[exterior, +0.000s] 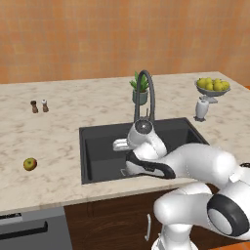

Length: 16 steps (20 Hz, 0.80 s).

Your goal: Put the colander in the sink, put the mango, apple in the colander, and turn on the sink faucet and pour water over the colander.

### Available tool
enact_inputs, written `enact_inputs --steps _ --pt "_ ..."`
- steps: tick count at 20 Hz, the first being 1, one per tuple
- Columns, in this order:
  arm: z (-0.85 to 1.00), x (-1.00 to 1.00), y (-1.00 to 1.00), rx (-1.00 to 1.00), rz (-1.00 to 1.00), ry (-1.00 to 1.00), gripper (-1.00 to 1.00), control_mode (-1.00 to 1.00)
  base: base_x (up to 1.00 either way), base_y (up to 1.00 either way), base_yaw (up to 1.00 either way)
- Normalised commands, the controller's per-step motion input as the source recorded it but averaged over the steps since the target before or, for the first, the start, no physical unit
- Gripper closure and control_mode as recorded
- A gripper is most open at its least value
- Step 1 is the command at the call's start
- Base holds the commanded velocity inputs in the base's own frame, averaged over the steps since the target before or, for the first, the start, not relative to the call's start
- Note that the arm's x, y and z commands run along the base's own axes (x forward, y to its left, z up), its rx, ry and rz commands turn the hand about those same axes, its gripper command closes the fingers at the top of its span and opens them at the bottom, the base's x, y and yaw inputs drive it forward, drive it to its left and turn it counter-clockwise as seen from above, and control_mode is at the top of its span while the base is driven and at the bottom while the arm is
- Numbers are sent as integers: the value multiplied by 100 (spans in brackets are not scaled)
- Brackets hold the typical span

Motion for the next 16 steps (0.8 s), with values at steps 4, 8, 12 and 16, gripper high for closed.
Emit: enact_inputs --steps 4,8,12,16 --pt "96 -23 6 -2 -8 18 -100 -100 0 0 0" --pt "39 -86 -24 -1 -2 3 -100 -100 0 0 0" --pt "8 -100 -62 0 0 0 -100 -100 0 0 0" --pt "17 -58 -78 0 0 6 -100 -100 0 0 0"
